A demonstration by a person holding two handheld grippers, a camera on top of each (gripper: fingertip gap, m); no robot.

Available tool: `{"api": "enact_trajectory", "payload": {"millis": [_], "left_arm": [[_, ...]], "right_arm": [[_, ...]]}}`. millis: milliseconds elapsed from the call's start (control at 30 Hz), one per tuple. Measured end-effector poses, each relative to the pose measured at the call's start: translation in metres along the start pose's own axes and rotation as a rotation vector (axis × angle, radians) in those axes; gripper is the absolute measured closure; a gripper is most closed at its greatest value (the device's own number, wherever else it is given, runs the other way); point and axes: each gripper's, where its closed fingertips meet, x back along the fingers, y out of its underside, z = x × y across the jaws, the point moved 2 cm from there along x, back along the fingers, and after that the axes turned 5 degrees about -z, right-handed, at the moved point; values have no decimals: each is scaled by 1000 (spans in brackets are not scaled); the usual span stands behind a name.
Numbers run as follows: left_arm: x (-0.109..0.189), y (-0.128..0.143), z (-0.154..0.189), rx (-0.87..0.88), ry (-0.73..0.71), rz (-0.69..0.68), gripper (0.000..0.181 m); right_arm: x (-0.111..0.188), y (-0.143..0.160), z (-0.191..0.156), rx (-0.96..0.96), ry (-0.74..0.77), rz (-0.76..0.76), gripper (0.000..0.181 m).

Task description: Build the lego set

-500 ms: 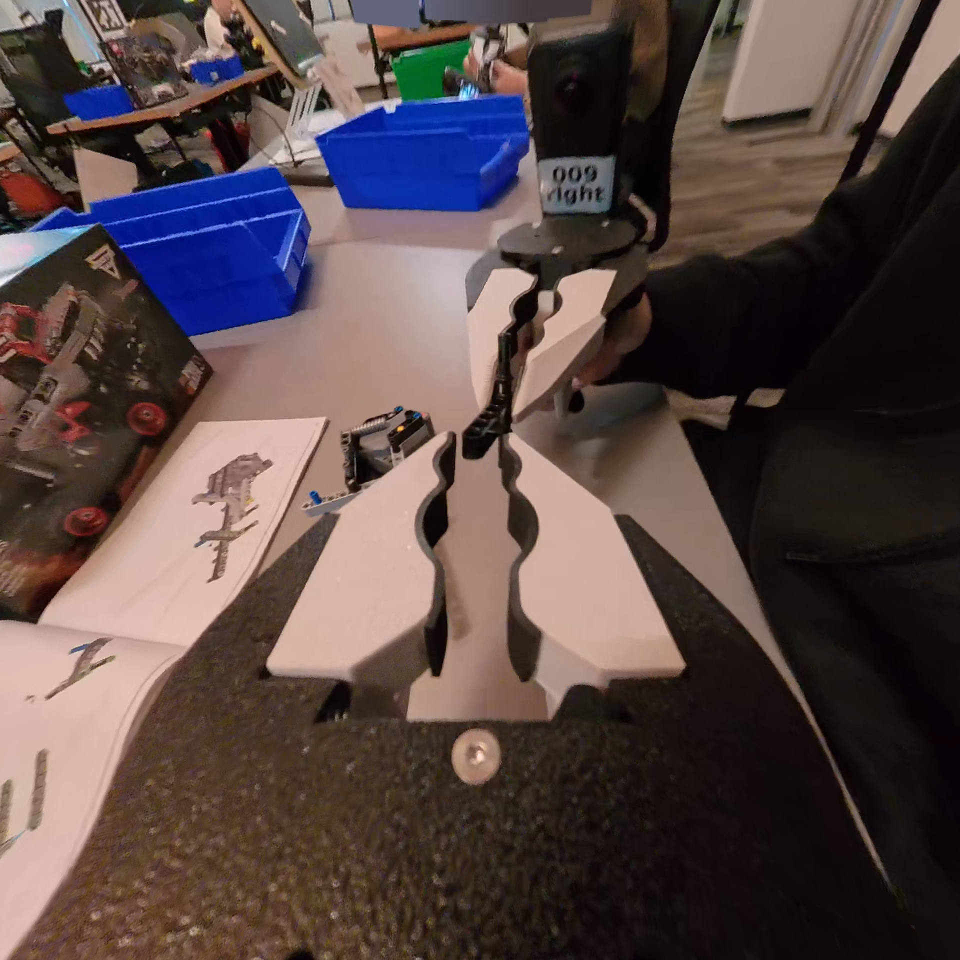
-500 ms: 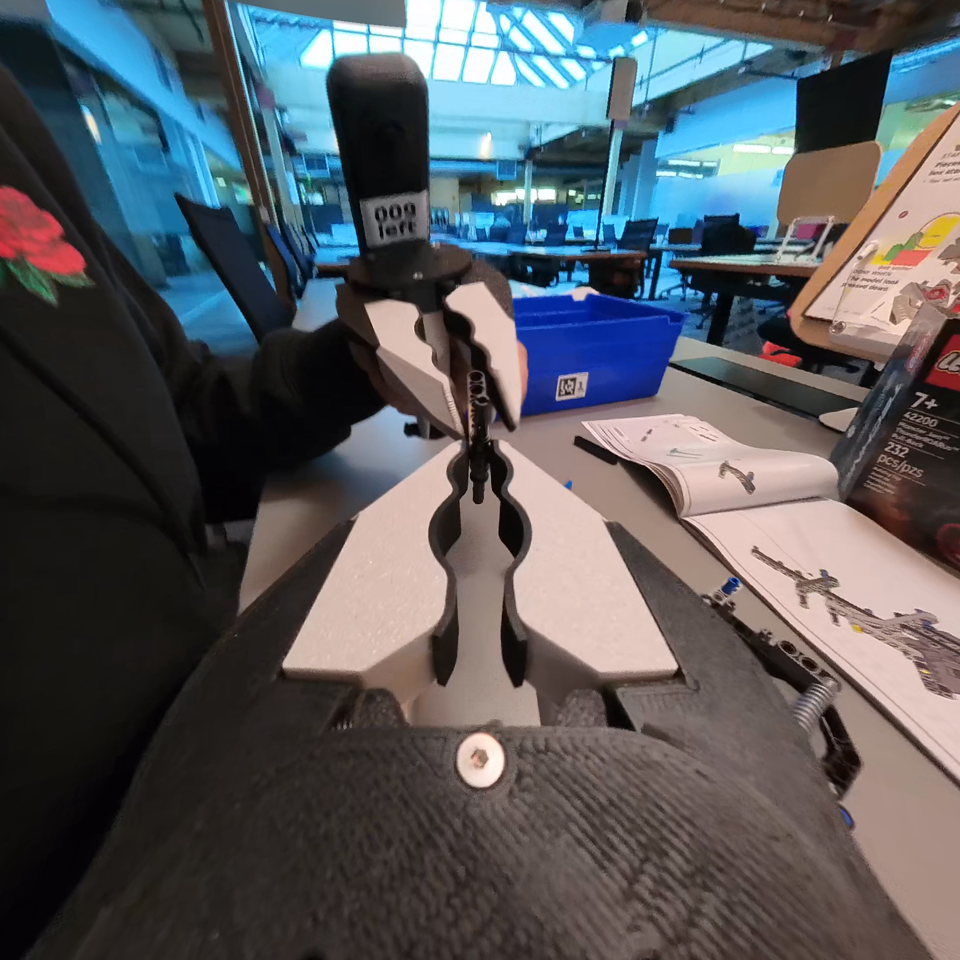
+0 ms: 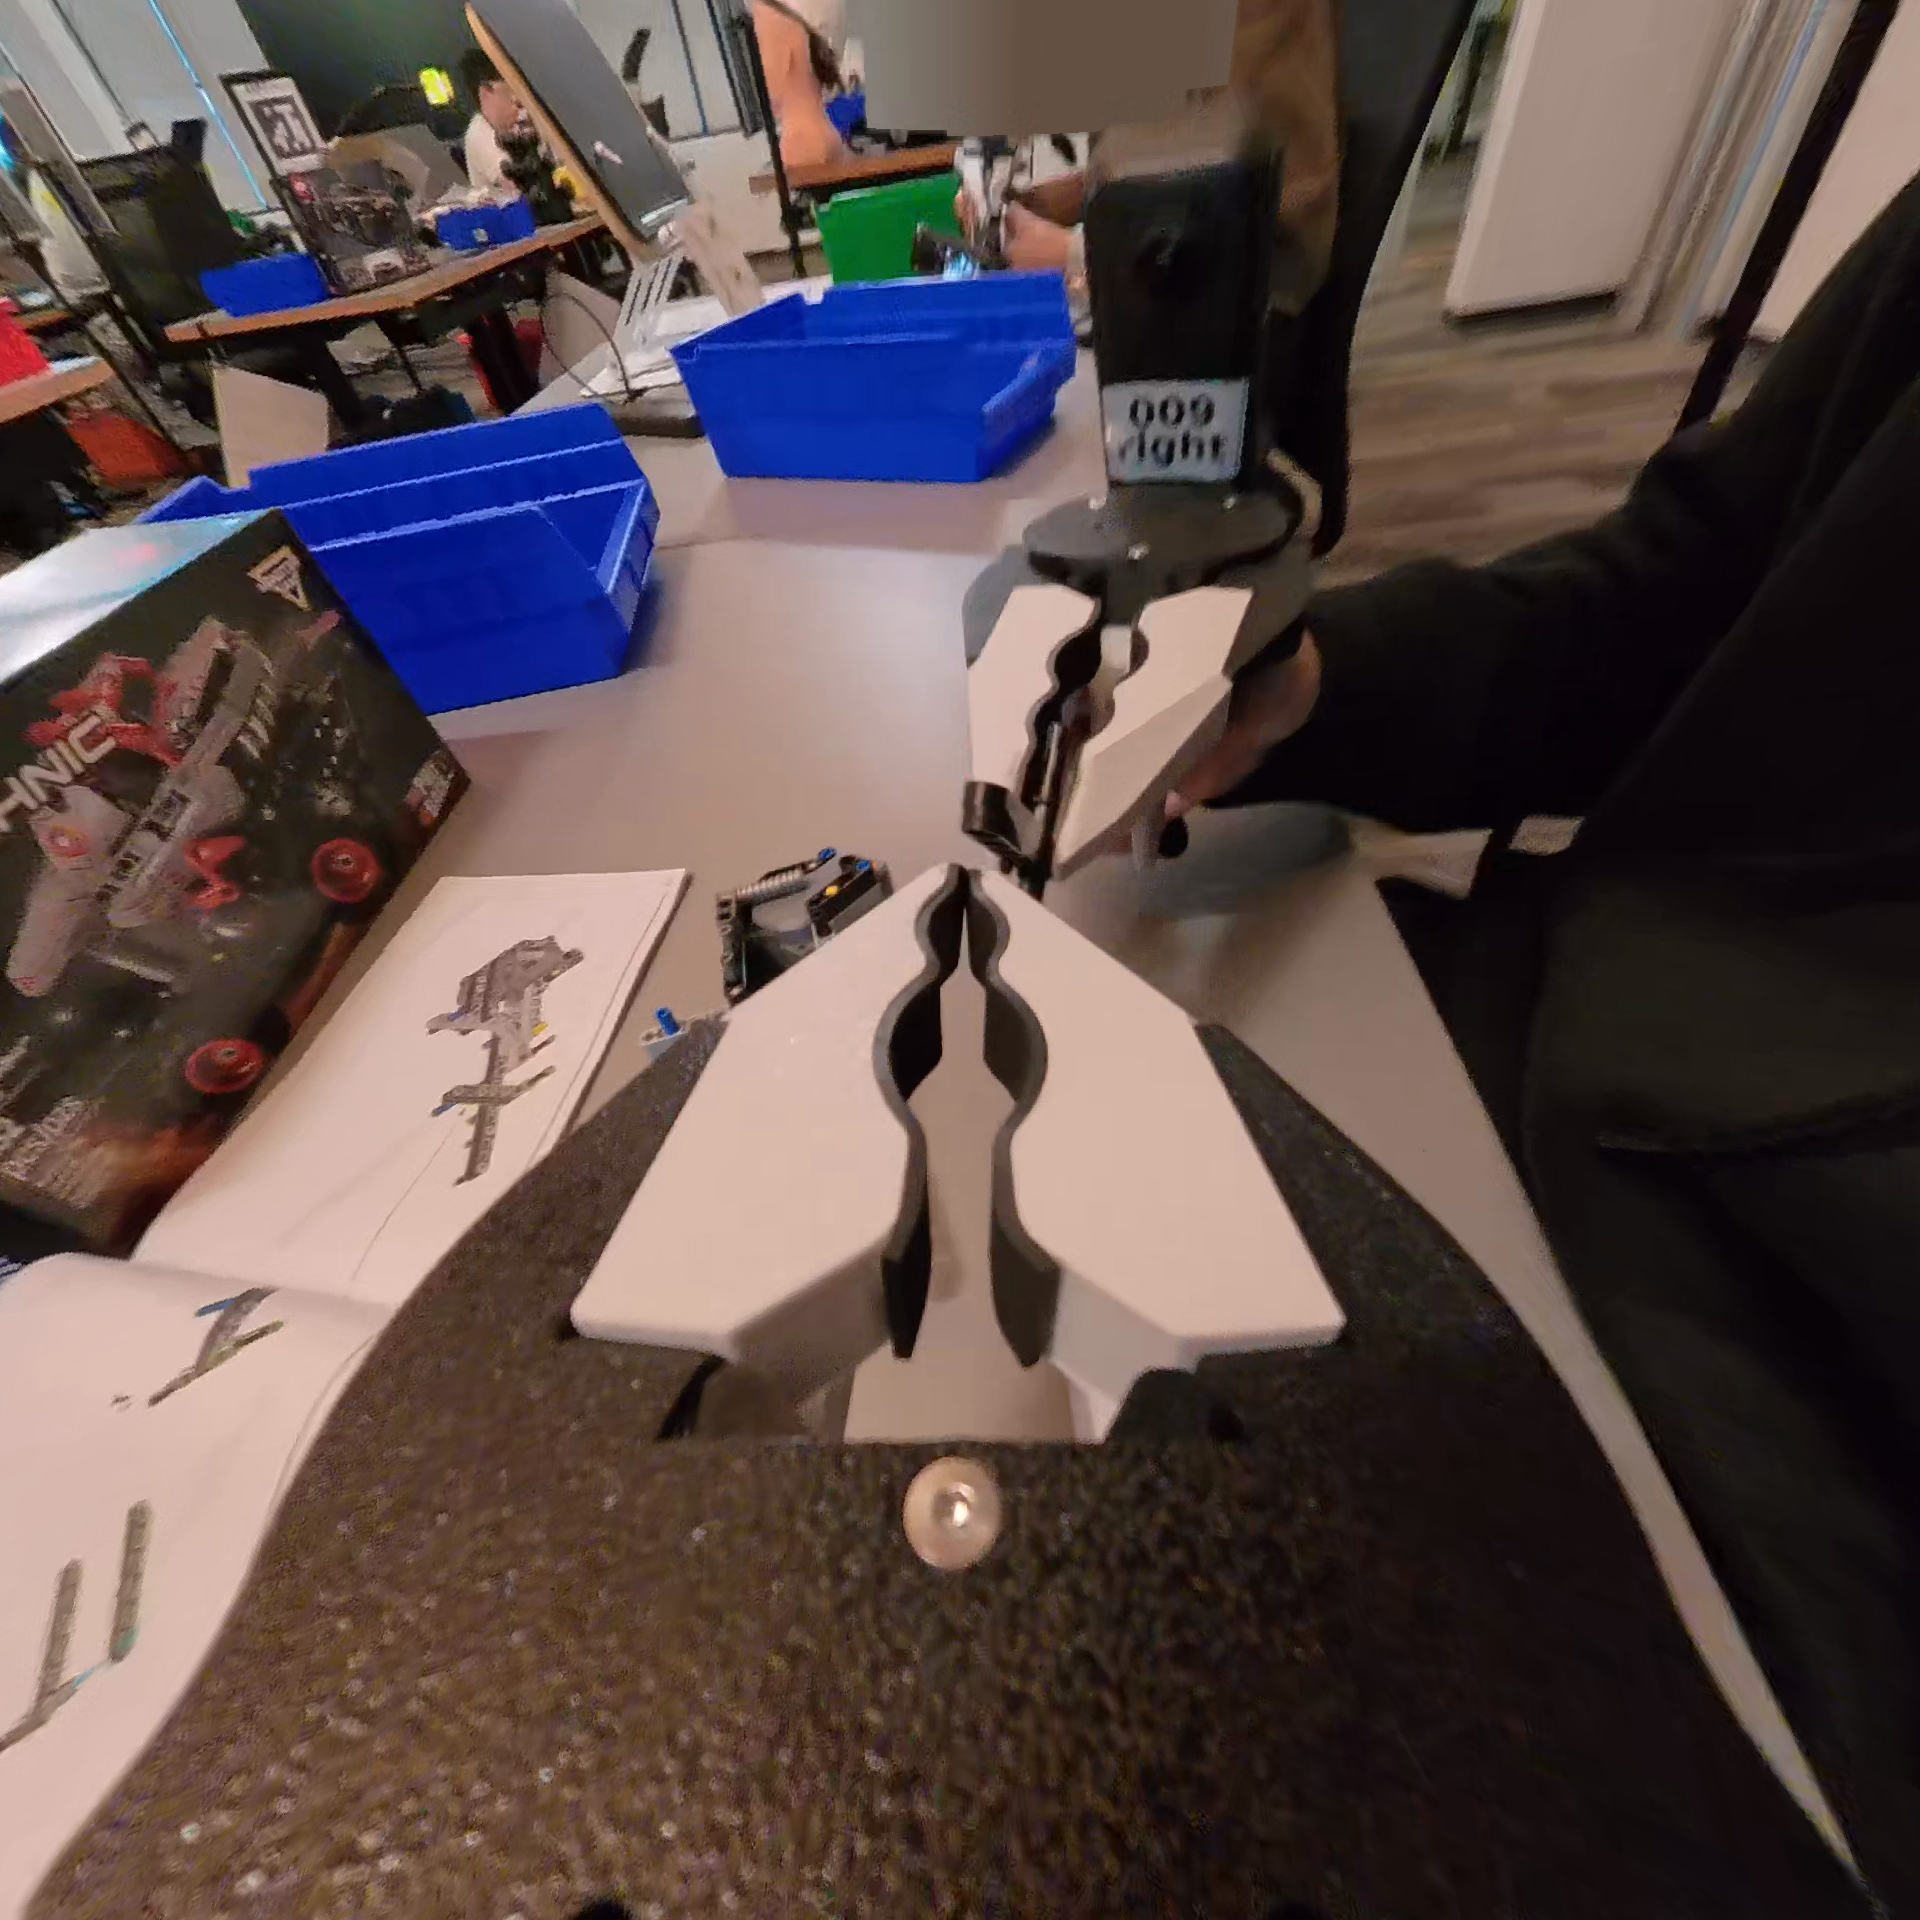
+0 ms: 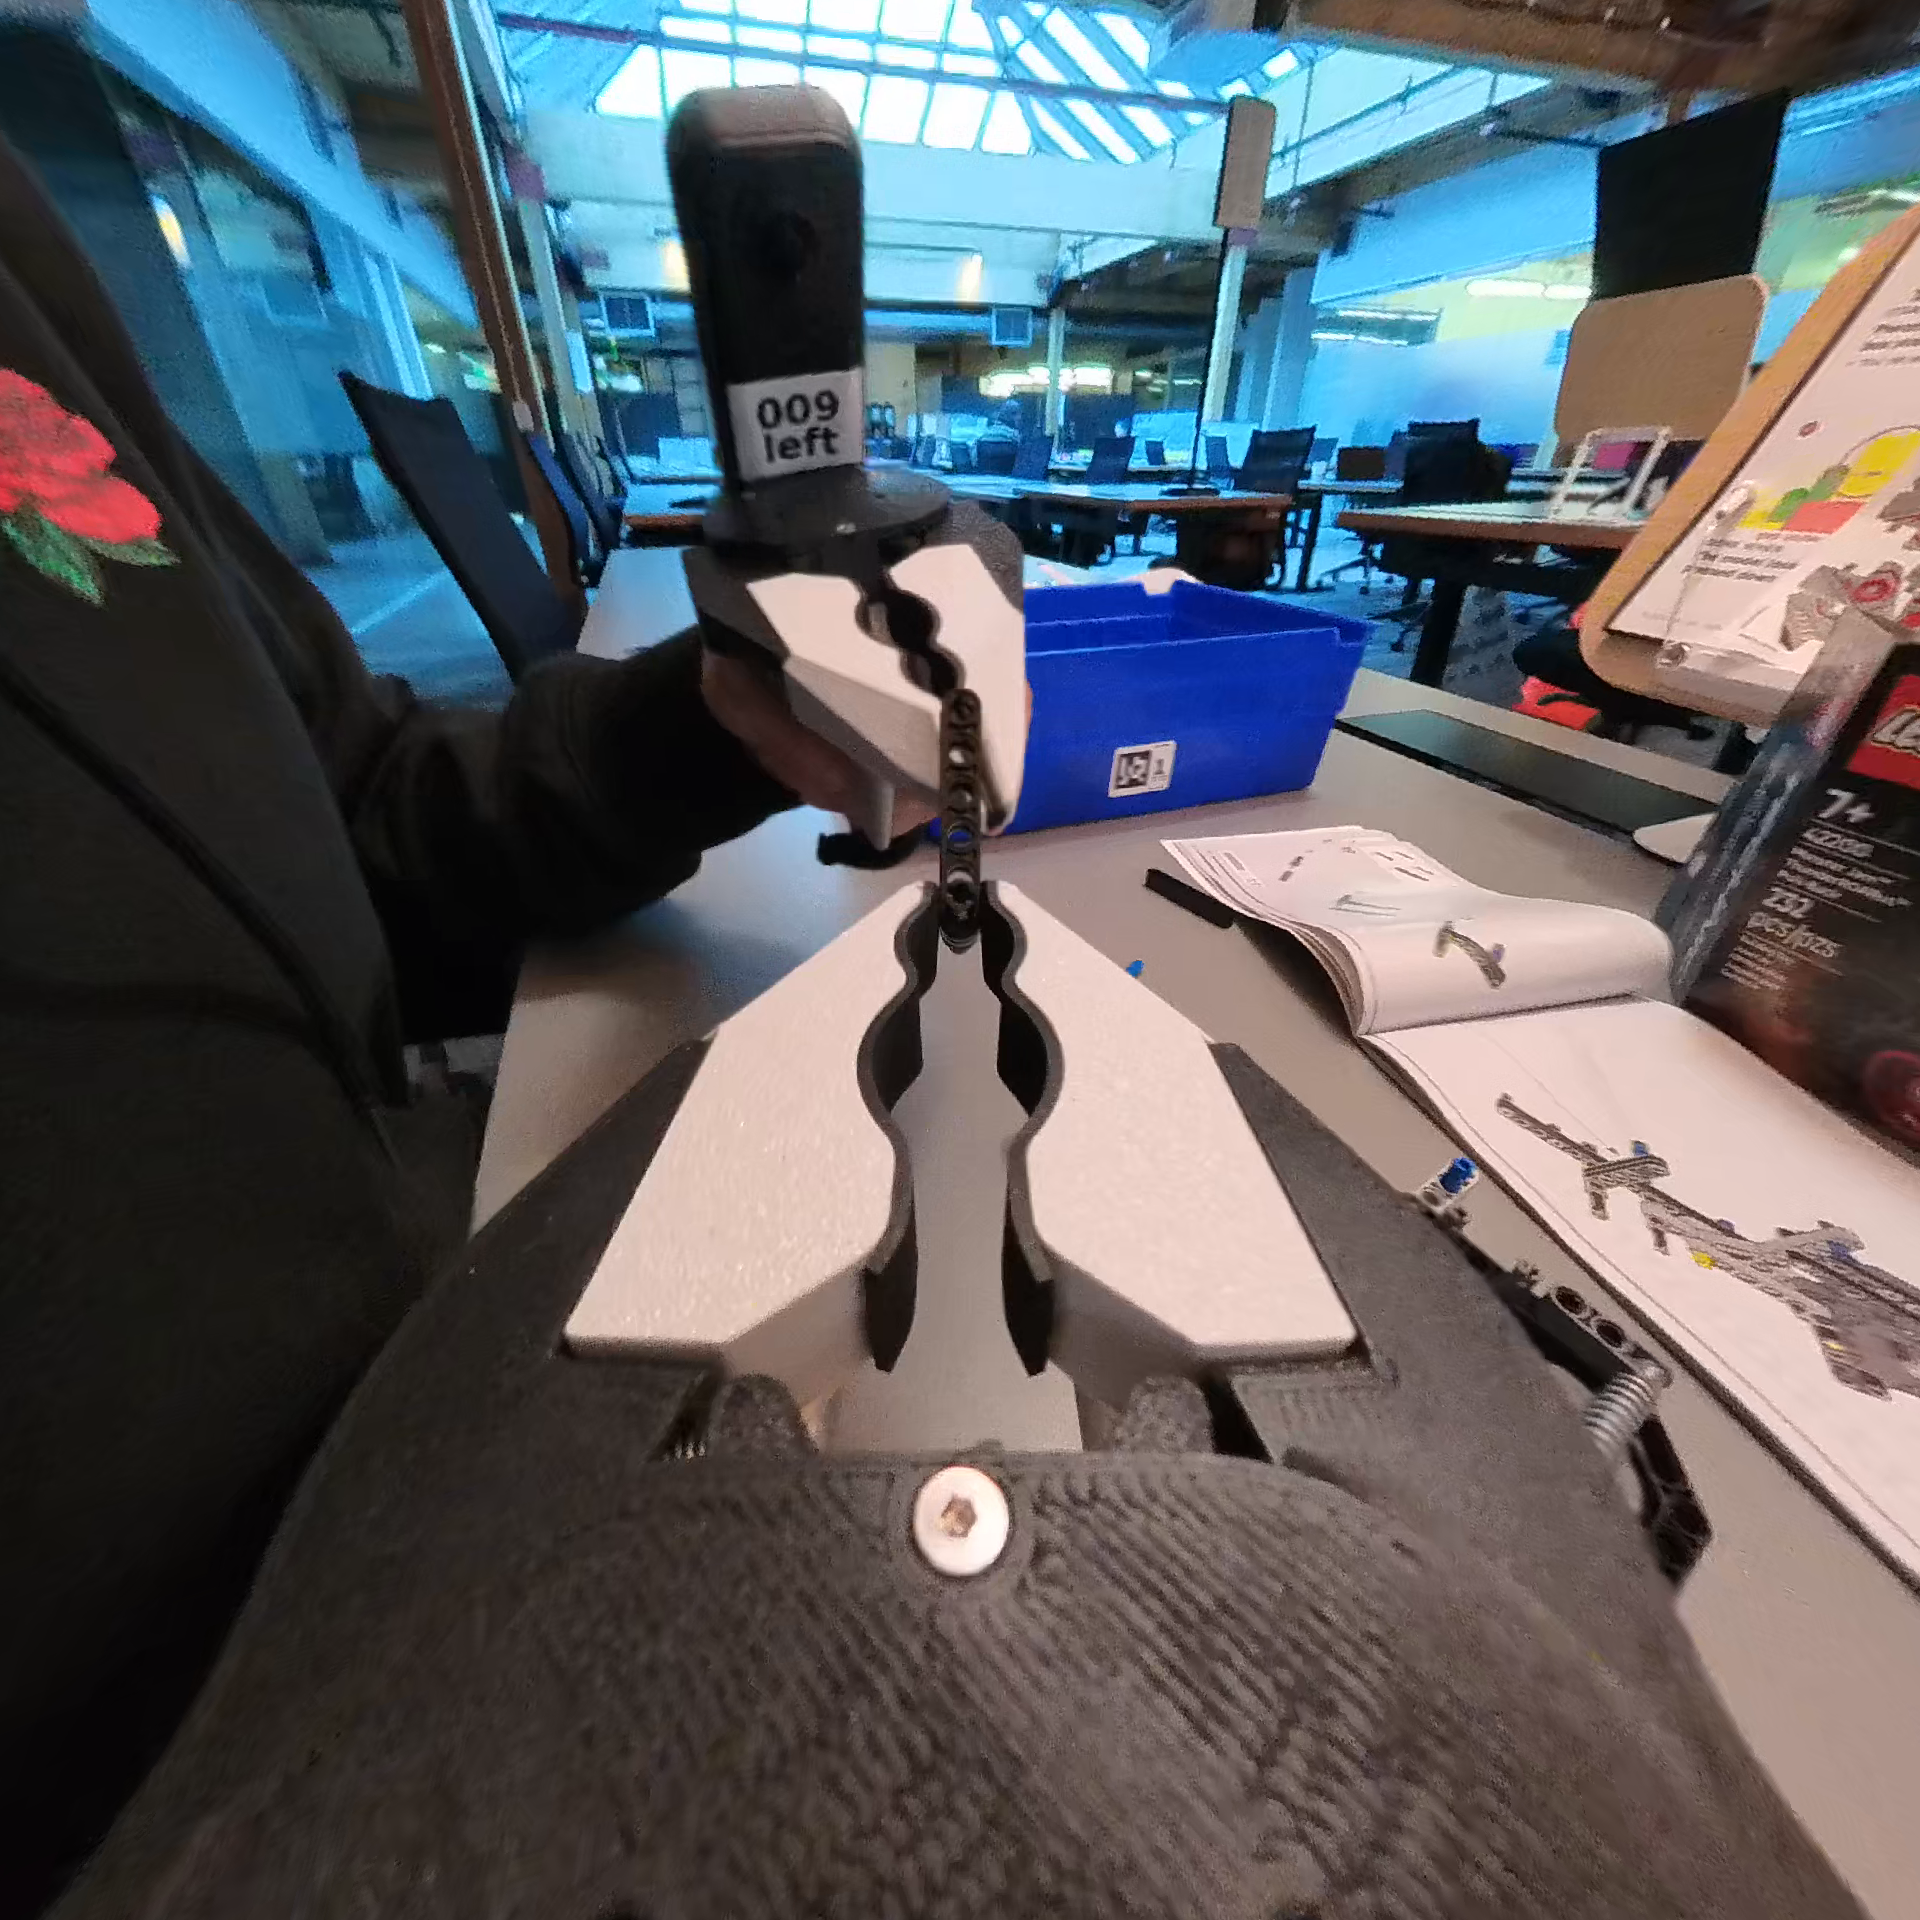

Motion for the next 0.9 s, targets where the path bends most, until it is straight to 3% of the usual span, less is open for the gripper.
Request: {"api": "enact_trajectory", "payload": {"millis": [133,267,467,567,667,900], "left_arm": [[-4,6,8,-40,20,-35,181],[2,-3,8,0,49,37,168],[6,-11,11,28,81,98,174],[5,-9,11,28,95,80,176],[2,-1,11,-11,76,13,176],[-9,5,21,-102,58,-84,176]], "right_arm": [[-2,0,0,3,12,13,176],[-2,-1,-1,-30,-9,32,176],[-4,-1,-6,-20,-27,31,176],[-3,2,-3,-12,-11,-3,175],[0,4,0,37,28,-75,154],[-11,12,-12,262,70,-222,167]]}}
